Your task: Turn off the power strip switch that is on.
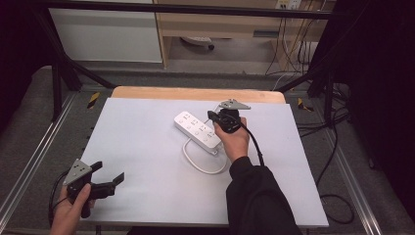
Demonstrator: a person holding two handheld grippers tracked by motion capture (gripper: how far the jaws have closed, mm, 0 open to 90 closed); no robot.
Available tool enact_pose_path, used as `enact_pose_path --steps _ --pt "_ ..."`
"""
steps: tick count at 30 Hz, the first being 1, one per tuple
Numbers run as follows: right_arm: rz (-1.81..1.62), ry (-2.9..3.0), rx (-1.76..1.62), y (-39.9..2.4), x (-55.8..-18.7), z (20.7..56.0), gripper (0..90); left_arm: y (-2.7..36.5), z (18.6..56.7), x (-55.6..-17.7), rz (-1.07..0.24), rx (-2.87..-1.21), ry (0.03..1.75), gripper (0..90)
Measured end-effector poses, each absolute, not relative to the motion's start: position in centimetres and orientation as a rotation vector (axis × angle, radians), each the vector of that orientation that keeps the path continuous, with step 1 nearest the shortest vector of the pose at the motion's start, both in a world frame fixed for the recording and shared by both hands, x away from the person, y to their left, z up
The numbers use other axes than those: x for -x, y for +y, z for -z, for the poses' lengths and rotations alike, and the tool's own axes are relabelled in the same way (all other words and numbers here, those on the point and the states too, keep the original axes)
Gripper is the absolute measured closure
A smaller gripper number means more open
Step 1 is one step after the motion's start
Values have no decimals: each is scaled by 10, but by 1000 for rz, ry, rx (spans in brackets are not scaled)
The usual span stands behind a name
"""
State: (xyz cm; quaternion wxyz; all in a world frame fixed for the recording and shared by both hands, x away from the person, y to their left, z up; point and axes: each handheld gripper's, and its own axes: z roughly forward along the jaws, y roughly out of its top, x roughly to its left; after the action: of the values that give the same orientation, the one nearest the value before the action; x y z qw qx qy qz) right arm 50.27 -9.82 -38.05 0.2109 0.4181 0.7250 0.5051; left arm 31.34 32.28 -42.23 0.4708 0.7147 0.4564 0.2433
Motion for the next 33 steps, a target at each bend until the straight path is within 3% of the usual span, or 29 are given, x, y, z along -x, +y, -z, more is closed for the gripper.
enact_pose_path --steps 33 --pt "-1335 2114 -1161 -71 -508 405 900 323 422 -314 -591 -1752 1112 52"
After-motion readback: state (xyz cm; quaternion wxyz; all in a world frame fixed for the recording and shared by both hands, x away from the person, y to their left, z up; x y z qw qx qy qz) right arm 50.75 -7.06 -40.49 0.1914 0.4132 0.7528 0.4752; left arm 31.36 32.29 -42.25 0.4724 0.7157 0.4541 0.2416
